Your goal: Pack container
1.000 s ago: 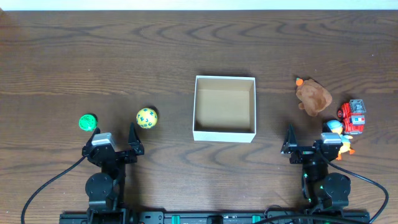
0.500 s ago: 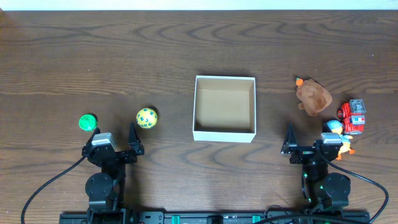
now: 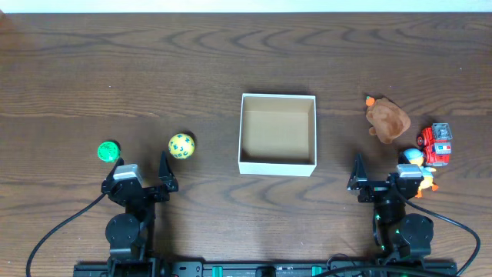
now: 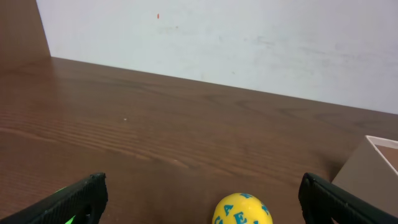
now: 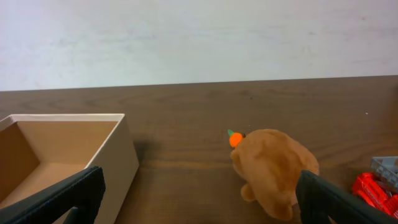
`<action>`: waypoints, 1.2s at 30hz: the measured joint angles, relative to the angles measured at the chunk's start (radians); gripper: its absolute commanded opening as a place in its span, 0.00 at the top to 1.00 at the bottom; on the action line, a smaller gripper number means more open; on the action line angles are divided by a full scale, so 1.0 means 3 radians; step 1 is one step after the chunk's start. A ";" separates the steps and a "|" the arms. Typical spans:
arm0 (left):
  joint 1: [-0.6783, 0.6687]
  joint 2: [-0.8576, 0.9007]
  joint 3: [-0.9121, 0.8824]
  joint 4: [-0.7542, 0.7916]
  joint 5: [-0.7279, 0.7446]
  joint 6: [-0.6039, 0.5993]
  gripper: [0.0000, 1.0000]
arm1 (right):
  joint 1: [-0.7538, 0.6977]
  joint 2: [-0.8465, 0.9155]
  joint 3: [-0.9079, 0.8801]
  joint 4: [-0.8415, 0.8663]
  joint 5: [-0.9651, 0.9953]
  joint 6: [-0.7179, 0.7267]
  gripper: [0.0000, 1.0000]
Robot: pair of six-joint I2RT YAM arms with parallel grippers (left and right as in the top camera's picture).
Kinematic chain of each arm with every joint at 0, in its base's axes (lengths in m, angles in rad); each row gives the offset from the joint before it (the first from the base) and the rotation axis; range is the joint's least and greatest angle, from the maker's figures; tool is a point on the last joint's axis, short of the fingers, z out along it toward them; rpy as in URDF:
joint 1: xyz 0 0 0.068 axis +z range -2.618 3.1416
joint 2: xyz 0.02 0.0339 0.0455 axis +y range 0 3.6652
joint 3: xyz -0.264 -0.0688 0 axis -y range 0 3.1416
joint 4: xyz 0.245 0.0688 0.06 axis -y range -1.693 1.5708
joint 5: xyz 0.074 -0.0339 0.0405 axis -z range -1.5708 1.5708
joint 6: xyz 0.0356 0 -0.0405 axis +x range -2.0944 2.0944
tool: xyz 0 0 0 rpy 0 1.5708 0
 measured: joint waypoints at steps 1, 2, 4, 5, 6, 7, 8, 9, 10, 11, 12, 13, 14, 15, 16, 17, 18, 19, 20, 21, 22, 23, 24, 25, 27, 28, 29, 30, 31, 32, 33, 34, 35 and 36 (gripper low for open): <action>0.0000 0.0000 0.0000 0.0000 0.0000 0.0000 0.02 | 0.0000 0.0000 0.0000 -0.0003 -0.0003 0.0000 0.01; 0.0000 0.0000 0.0000 0.0000 0.0000 0.0000 0.02 | 0.0000 0.0000 0.0000 -0.0003 -0.0011 0.0001 0.01; 0.0000 0.0000 0.0000 0.0000 0.0000 -0.0001 0.02 | 0.0000 0.0001 0.0000 -0.0003 -0.0023 0.0022 0.01; 0.0000 0.0000 0.0000 0.0000 0.0005 -0.0001 0.02 | 0.0000 0.0005 0.0000 -0.0003 -0.0025 0.0039 0.01; 0.0000 0.0000 0.0000 0.0000 0.0020 -0.0001 0.02 | 0.0000 0.0014 0.0000 -0.0003 -0.0027 0.0056 0.01; 0.0000 0.0000 0.0001 -0.0004 0.0046 -0.0003 0.02 | 0.0000 0.0032 0.0000 -0.0001 -0.0028 0.0088 0.01; 0.0000 0.0000 0.0006 -0.0017 0.0095 -0.0011 0.02 | 0.0000 0.0058 0.0000 -0.0001 -0.0032 0.0126 0.01; 0.0000 0.0000 0.0009 -0.0028 0.0121 -0.0018 0.02 | 0.0000 0.0089 0.0000 -0.0005 -0.0034 0.0156 0.01; 0.0000 0.0001 0.0023 -0.0061 0.0173 -0.0055 0.02 | 0.0000 0.0117 0.0001 -0.0020 -0.0036 0.0184 0.01; -0.0001 0.0006 0.0051 -0.0122 0.0212 -0.0094 0.02 | 0.0000 0.0168 0.0011 -0.0048 -0.0036 0.0220 0.01; 0.0000 0.0015 0.0081 -0.0186 0.0238 -0.0132 0.02 | 0.0000 0.0216 0.0022 -0.0074 -0.0036 0.0240 0.01; 0.0000 0.0037 0.0123 -0.0276 0.0271 -0.0183 0.02 | 0.0000 0.0278 0.0055 -0.0135 -0.0037 0.0266 0.01; 0.0000 0.0062 0.0153 -0.0354 0.0295 -0.0221 0.02 | 0.0000 0.0332 0.0095 -0.0205 -0.0038 0.0282 0.01; 0.0000 0.0104 0.0197 -0.0455 0.0320 -0.0266 0.02 | 0.0000 0.0388 0.0149 -0.0290 -0.0039 0.0292 0.01; 0.0000 0.0161 0.0253 -0.0543 0.0350 -0.0299 0.02 | 0.0000 0.0465 0.0226 -0.0381 -0.0042 0.0303 0.01; 0.0000 0.0216 0.0314 -0.0636 0.0369 -0.0329 0.02 | 0.0000 0.0532 0.0308 -0.0464 -0.0045 0.0305 0.01; 0.0000 0.0295 0.0409 -0.0722 0.0393 -0.0352 0.02 | 0.0000 0.0613 0.0427 -0.0571 -0.0048 0.0309 0.01; 0.0000 0.0369 0.0507 -0.0806 0.0434 -0.0365 0.02 | 0.0000 0.0702 0.0577 -0.0692 -0.0050 0.0317 0.01; 0.0000 0.0451 0.0633 -0.0918 0.0477 -0.0379 0.02 | 0.0000 0.0772 0.0696 -0.0786 -0.0050 0.0319 0.01; 0.0000 0.0543 0.0764 -0.1012 0.0519 -0.0392 0.02 | 0.0000 0.0856 0.0857 -0.0919 -0.0050 0.0322 0.01; 0.0000 0.0645 0.0914 -0.1130 0.0552 -0.0412 0.02 | 0.0000 0.0966 0.1050 -0.1063 -0.0050 0.0328 0.01; 0.0000 0.0771 0.1085 -0.1247 0.0584 -0.0420 0.02 | -0.0001 0.1054 0.1198 -0.1153 -0.0050 0.0331 0.01; 0.0000 0.0889 0.1240 -0.1364 0.0608 -0.0427 0.02 | -0.0003 0.1151 0.1359 -0.1264 -0.0050 0.0331 0.01; 0.0000 0.1003 0.1382 -0.1479 0.0623 -0.0430 0.02 | -0.0004 0.1275 0.1560 -0.1423 -0.0050 0.0332 0.01; 0.0000 0.1286 0.1706 -0.1765 0.0650 -0.0439 0.02 | -0.0020 0.1536 0.1942 -0.1718 -0.0050 0.0334 0.01; 0.0000 0.1428 0.1853 -0.1896 0.0654 -0.0439 0.02 | -0.0052 0.1703 0.2166 -0.1946 -0.0062 0.0337 0.01; 0.0000 0.1593 0.2024 -0.2068 0.0666 -0.0440 0.02 | -0.0094 0.1877 0.2380 -0.2106 -0.0061 0.0342 0.01; 0.0000 0.1727 0.2155 -0.2200 0.0678 -0.0439 0.02 | -0.0141 0.2065 0.2608 -0.2299 -0.0060 0.0345 0.01; -0.0001 0.1846 0.2269 -0.2308 0.0682 -0.0439 0.02 | -0.0197 0.2277 0.2855 -0.2513 -0.0061 0.0345 0.01; 0.0000 0.1953 0.2365 -0.2411 0.0689 -0.0439 0.02 | -0.0234 0.2413 0.3014 -0.2655 -0.0060 0.0346 0.01; -0.0001 0.2070 0.2473 -0.2516 0.0692 -0.0439 0.02 | -0.0303 0.2630 0.3258 -0.2880 -0.0064 0.0345 0.01; 0.0000 0.2166 0.2555 -0.2591 0.0698 -0.0439 0.02 | -0.0381 0.2836 0.3485 -0.3071 -0.0062 0.0340 0.01; -0.0001 0.2257 0.2630 -0.2660 0.0702 -0.0439 0.02 | -0.0462 0.3033 0.3704 -0.3258 -0.0066 0.0318 0.01; -0.0001 0.2347 0.2688 -0.2715 0.0702 -0.0439 0.02 | -0.0562 0.3273 0.3951 -0.3483 -0.0070 0.0287 0.01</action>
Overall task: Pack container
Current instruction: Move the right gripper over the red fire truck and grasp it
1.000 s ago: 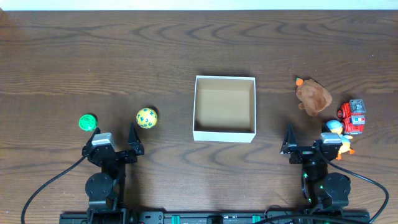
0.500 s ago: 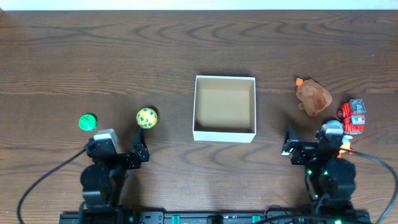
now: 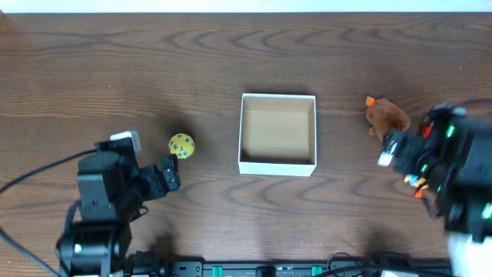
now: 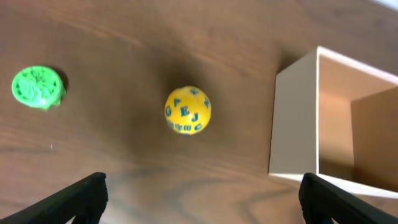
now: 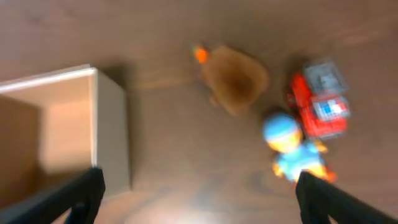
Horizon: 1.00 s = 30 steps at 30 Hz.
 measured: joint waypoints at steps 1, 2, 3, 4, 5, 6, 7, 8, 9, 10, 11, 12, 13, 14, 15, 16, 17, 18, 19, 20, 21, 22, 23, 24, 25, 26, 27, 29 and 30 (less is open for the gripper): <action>0.0001 0.0050 0.0023 -0.0027 0.0000 -0.0001 0.02 | -0.0090 0.0212 0.0215 -0.0191 -0.0004 -0.0029 0.01; 0.0001 0.0109 0.0037 -0.0069 0.0001 0.0000 0.02 | -0.0183 0.0422 0.0431 -0.0378 -0.0006 -0.0069 0.01; 0.0001 0.0148 0.0038 -0.0097 0.0001 0.0000 0.02 | -0.0254 0.0584 0.0591 -0.0488 -0.0008 -0.0098 0.01; 0.0001 0.0187 0.0038 -0.0125 0.0001 -0.0001 0.02 | -0.0340 0.0779 0.0787 -0.0628 -0.0003 -0.0137 0.01; 0.0001 0.0217 0.0039 -0.0151 0.0001 0.0000 0.02 | -0.0406 0.0946 0.0951 -0.0741 -0.0001 -0.0191 0.01; 0.0001 0.0239 0.0039 -0.0169 0.0001 0.0000 0.02 | -0.0470 0.1099 0.1102 -0.0842 -0.0003 -0.0261 0.01; 0.0001 0.0247 0.0039 -0.0172 0.0001 0.0000 0.02 | -0.0518 0.1207 0.1202 -0.0875 0.0003 -0.0318 0.01; 0.0001 0.0251 0.0039 -0.0172 0.0001 -0.0001 0.02 | -0.0582 0.1330 0.1308 -0.0884 0.0015 -0.0401 0.01; 0.0001 0.0251 0.0039 -0.0172 0.0001 0.0000 0.02 | -0.0626 0.1399 0.1357 -0.0866 0.0032 -0.0454 0.01; 0.0001 0.0249 0.0039 -0.0170 0.0001 0.0000 0.02 | -0.0676 0.1465 0.1391 -0.0832 0.0061 -0.0511 0.01; 0.0001 0.0249 0.0039 -0.0172 0.0001 0.0000 0.02 | -0.0720 0.1507 0.1401 -0.0800 0.0092 -0.0546 0.01; 0.0001 0.0251 0.0039 -0.0174 0.0001 0.0000 0.02 | -0.0768 0.1549 0.1408 -0.0757 0.0128 -0.0577 0.01; 0.0001 0.0251 0.0039 -0.0173 0.0001 0.0000 0.02 | -0.0832 0.1596 0.1410 -0.0698 0.0156 -0.0627 0.01; 0.0001 0.0251 0.0039 -0.0177 0.0001 -0.0001 0.02 | -0.0889 0.1643 0.1411 -0.0624 0.0174 -0.0675 0.01; 0.0001 0.0251 0.0039 -0.0177 0.0001 0.0000 0.02 | -0.0945 0.1689 0.1413 -0.0559 0.0182 -0.0730 0.01; 0.0001 0.0251 0.0039 -0.0178 0.0001 0.0000 0.02 | -0.1010 0.1755 0.1417 -0.0497 0.0183 -0.0809 0.01; 0.0001 0.0251 0.0039 -0.0178 0.0001 -0.0001 0.02 | -0.1057 0.1817 0.1418 -0.0467 0.0184 -0.0876 0.01; 0.0001 0.0251 0.0039 -0.0178 0.0001 0.0000 0.02 | -0.1097 0.1884 0.1419 -0.0445 0.0187 -0.0932 0.01; 0.0001 0.0251 0.0039 -0.0178 0.0001 0.0000 0.02 | -0.1138 0.1973 0.1420 -0.0429 0.0186 -0.0984 0.01; 0.0001 0.0251 0.0039 -0.0178 0.0001 0.0000 0.02 | -0.1161 0.2049 0.1422 -0.0416 0.0186 -0.1020 0.01; 0.0001 0.0251 0.0039 -0.0178 0.0001 0.0000 0.02 | -0.1181 0.2138 0.1423 -0.0411 0.0187 -0.1059 0.01; 0.0001 0.0251 0.0039 -0.0178 0.0001 0.0000 0.02 | -0.1195 0.2228 0.1424 -0.0409 0.0186 -0.1091 0.01; 0.0001 0.0251 0.0039 -0.0179 0.0001 0.0000 0.02 | -0.1207 0.2333 0.1424 -0.0409 0.0186 -0.1128 0.01; 0.0001 0.0251 0.0039 -0.0179 0.0001 0.0000 0.02 | -0.1213 0.2415 0.1424 -0.0408 0.0186 -0.1147 0.01; 0.0001 0.0251 0.0039 -0.0179 0.0001 0.0000 0.02 | -0.1217 0.2506 0.1424 -0.0408 0.0184 -0.1164 0.01; 0.0001 0.0251 0.0039 -0.0179 0.0001 0.0000 0.02 | -0.1217 0.2590 0.1424 -0.0408 0.0184 -0.1179 0.01; 0.0001 0.0251 0.0039 -0.0179 0.0001 0.0000 0.02 | -0.1218 0.2675 0.1424 -0.0407 0.0184 -0.1197 0.01; 0.0001 0.0251 0.0039 -0.0179 0.0001 0.0000 0.02 | -0.1218 0.2843 0.1424 -0.0394 0.0186 -0.1218 0.01; 0.0001 0.0251 0.0039 -0.0178 0.0001 0.0000 0.02 | -0.1218 0.2921 0.1424 -0.0385 0.0184 -0.1221 0.01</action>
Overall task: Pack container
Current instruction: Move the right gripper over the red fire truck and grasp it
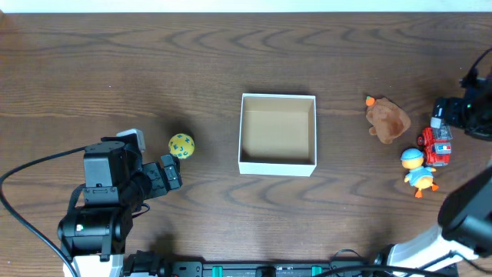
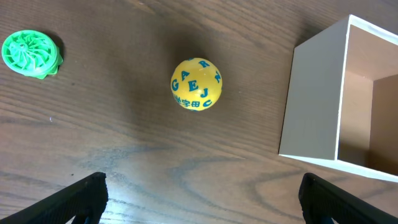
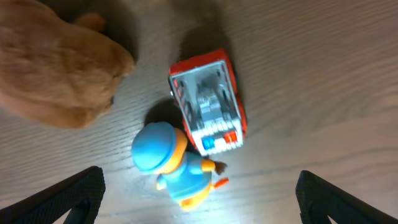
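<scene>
A white open box (image 1: 277, 163) stands mid-table, and its wall (image 2: 316, 106) shows in the left wrist view. A yellow lettered ball (image 1: 181, 145) (image 2: 196, 84) lies left of it, with a green disc (image 2: 30, 54) further left. My left gripper (image 1: 164, 174) (image 2: 202, 208) hangs open just in front of the ball. On the right lie a brown plush (image 1: 387, 120) (image 3: 56, 68), a red truck (image 1: 437, 142) (image 3: 208, 102) and a blue-and-orange figure (image 1: 416, 166) (image 3: 177, 165). My right gripper (image 1: 453, 114) (image 3: 199, 208) is open above the truck and figure.
The dark wooden table (image 1: 246, 61) stretches far behind the box. The left arm's body (image 1: 104, 192) covers the green disc in the overhead view. A cable (image 1: 31, 177) loops at the front left. The right arm reaches in along the right edge.
My right gripper has moved toward the right edge and now looks straight down on the truck and figure from closer. The left gripper has shifted slightly; the ball sits a bit nearer in its view.
Both arms first rested low at the front edge, their cameras looking level across the table. Then both were raised and tilted down, left over the ball and disc, right over the toys. Now the right one is over the truck. No object has moved.
</scene>
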`<action>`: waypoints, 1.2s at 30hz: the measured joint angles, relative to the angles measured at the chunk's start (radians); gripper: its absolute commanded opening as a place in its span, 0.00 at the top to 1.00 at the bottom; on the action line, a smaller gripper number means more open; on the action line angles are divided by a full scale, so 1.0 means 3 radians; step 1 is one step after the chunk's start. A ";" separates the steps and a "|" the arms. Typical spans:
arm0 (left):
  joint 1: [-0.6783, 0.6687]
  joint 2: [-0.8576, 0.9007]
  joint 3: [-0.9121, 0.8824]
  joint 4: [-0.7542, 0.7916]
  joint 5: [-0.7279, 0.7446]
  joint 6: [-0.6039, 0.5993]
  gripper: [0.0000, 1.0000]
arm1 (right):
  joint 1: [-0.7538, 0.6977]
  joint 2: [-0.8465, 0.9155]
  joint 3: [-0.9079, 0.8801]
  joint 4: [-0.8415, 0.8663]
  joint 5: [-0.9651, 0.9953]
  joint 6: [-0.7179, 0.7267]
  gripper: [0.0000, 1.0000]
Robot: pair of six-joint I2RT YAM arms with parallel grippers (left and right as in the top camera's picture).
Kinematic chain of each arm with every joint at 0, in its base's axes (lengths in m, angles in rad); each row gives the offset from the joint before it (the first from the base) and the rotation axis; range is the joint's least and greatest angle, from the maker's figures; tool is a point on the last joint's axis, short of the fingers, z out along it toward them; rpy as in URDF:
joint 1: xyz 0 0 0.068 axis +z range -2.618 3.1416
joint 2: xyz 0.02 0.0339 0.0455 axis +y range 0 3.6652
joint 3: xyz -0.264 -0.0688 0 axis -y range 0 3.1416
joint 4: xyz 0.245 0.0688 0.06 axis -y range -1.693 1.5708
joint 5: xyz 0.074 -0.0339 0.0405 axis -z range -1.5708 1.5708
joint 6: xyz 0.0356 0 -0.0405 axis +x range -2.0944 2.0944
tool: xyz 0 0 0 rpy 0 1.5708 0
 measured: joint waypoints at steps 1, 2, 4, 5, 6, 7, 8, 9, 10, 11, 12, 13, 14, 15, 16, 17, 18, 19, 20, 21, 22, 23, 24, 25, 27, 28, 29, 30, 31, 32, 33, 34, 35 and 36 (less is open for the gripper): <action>0.0000 0.0000 0.0000 -0.0001 0.0000 -0.0001 0.02 | 0.0000 0.0071 0.0000 0.0009 0.0001 -0.0003 0.01; 0.0000 0.0000 0.0000 -0.0001 0.0000 0.0000 0.02 | 0.0000 0.0128 0.0000 0.0019 0.0000 -0.0005 0.01; 0.0000 0.0000 0.0000 0.0000 0.0000 0.0000 0.02 | 0.0000 0.0257 0.0000 0.0047 0.0000 -0.0010 0.01; 0.0000 0.0000 0.0000 0.0000 0.0000 0.0000 0.02 | 0.0000 0.0305 0.0000 0.0061 -0.0001 -0.0010 0.01; 0.0000 0.0000 0.0000 0.0000 0.0000 0.0000 0.02 | 0.0000 0.0351 0.0000 0.0072 0.0000 -0.0010 0.01; 0.0000 0.0000 0.0000 0.0000 0.0000 0.0000 0.02 | -0.0001 0.0389 0.0000 0.0081 -0.0001 -0.0010 0.01; 0.0000 0.0000 0.0000 -0.0001 0.0000 -0.0001 0.02 | -0.0004 0.0422 0.0000 0.0092 0.0000 -0.0010 0.01; 0.0000 0.0000 0.0000 0.0000 0.0000 0.0000 0.02 | -0.0011 0.0446 0.0000 0.0102 -0.0001 -0.0010 0.01; 0.0000 0.0000 0.0000 0.0000 0.0000 0.0000 0.02 | -0.0020 0.0468 0.0000 0.0117 -0.0001 -0.0010 0.01; 0.0000 0.0000 0.0000 0.0001 0.0000 0.0000 0.02 | -0.0036 0.0477 0.0000 0.0131 -0.0001 -0.0010 0.01; 0.0000 0.0000 0.0000 0.0004 0.0000 0.0000 0.02 | -0.0056 0.0484 0.0000 0.0145 -0.0001 -0.0010 0.01; 0.0000 0.0000 0.0000 0.0010 0.0000 0.0000 0.02 | -0.0074 0.0488 0.0000 0.0150 0.0000 -0.0010 0.01; 0.0000 0.0000 0.0000 0.0013 0.0000 0.0000 0.02 | -0.0102 0.0498 0.0000 0.0154 0.0000 -0.0010 0.01; 0.0000 0.0000 0.0000 0.0013 0.0000 0.0000 0.02 | -0.0121 0.0502 0.0000 0.0153 0.0000 -0.0009 0.01; 0.0000 0.0000 0.0000 0.0013 0.0000 0.0000 0.02 | -0.0140 0.0514 0.0000 0.0153 0.0000 -0.0009 0.01; 0.0000 0.0000 0.0000 0.0013 0.0000 -0.0001 0.02 | -0.0158 0.0524 0.0000 0.0156 -0.0003 -0.0008 0.01; 0.0000 0.0000 0.0000 0.0014 0.0000 -0.0001 0.02 | -0.0173 0.0540 0.0000 0.0159 -0.0006 -0.0008 0.01; 0.0000 0.0000 0.0000 0.0014 0.0000 0.0000 0.02 | -0.0189 0.0556 0.0000 0.0163 -0.0018 -0.0008 0.01; 0.0000 0.0000 0.0000 0.0015 0.0000 0.0000 0.02 | -0.0202 0.0575 0.0000 0.0167 -0.0027 -0.0008 0.01; 0.0000 0.0000 0.0000 0.0018 0.0000 0.0000 0.02 | -0.0209 0.0587 -0.0001 0.0170 -0.0037 -0.0006 0.01; 0.0000 0.0000 0.0000 0.0020 0.0000 -0.0001 0.02 | -0.0214 0.0601 -0.0005 0.0182 -0.0043 -0.0006 0.01; 0.0000 0.0000 0.0000 0.0023 0.0000 0.0000 0.02 | -0.0219 0.0608 -0.0015 0.0192 -0.0053 -0.0006 0.01; 0.0000 0.0000 0.0000 0.0023 0.0000 0.0000 0.02 | -0.0219 0.0609 -0.0028 0.0203 -0.0064 -0.0006 0.01; 0.0000 0.0000 0.0000 0.0023 0.0000 0.0000 0.02 | -0.0219 0.0609 -0.0047 0.0219 -0.0081 -0.0006 0.01; 0.0000 0.0000 0.0000 0.0023 0.0000 -0.0001 0.02 | -0.0219 0.0609 -0.0089 0.0262 -0.0103 -0.0008 0.01; 0.0000 0.0000 0.0000 0.0023 -0.0001 0.0000 0.02 | -0.0219 0.0609 -0.0123 0.0295 -0.0113 -0.0008 0.01; 0.0000 0.0000 0.0000 0.0024 0.0000 0.0000 0.02 | -0.0219 0.0609 -0.0170 0.0332 -0.0125 -0.0008 0.01; 0.0000 0.0000 0.0000 0.0023 0.0000 -0.0001 0.02 | -0.0219 0.0609 -0.0224 0.0367 -0.0134 -0.0008 0.01; 0.0000 0.0000 0.0000 0.0024 -0.0001 0.0000 0.02 | -0.0219 0.0609 -0.0277 0.0397 -0.0141 -0.0008 0.01; 0.0000 0.0000 0.0000 0.0023 0.0000 -0.0001 0.02 | -0.0217 0.0609 -0.0338 0.0444 -0.0148 -0.0008 0.02; 0.0000 0.0000 0.0000 0.0024 0.0000 -0.0001 0.02 | -0.0217 0.0609 -0.0381 0.0468 -0.0151 -0.0008 0.02; 0.0000 0.0000 0.0000 0.0023 0.0000 0.0000 0.02 | -0.0217 0.0609 -0.0422 0.0501 -0.0153 -0.0008 0.03; 0.0000 0.0000 0.0000 0.0023 0.0000 0.0000 0.02 | -0.0217 0.0609 -0.0453 0.0519 -0.0154 -0.0008 0.04; 0.0000 0.0000 0.0000 0.0024 0.0000 0.0000 0.02 | -0.0217 0.0610 -0.0479 0.0534 -0.0155 -0.0006 0.04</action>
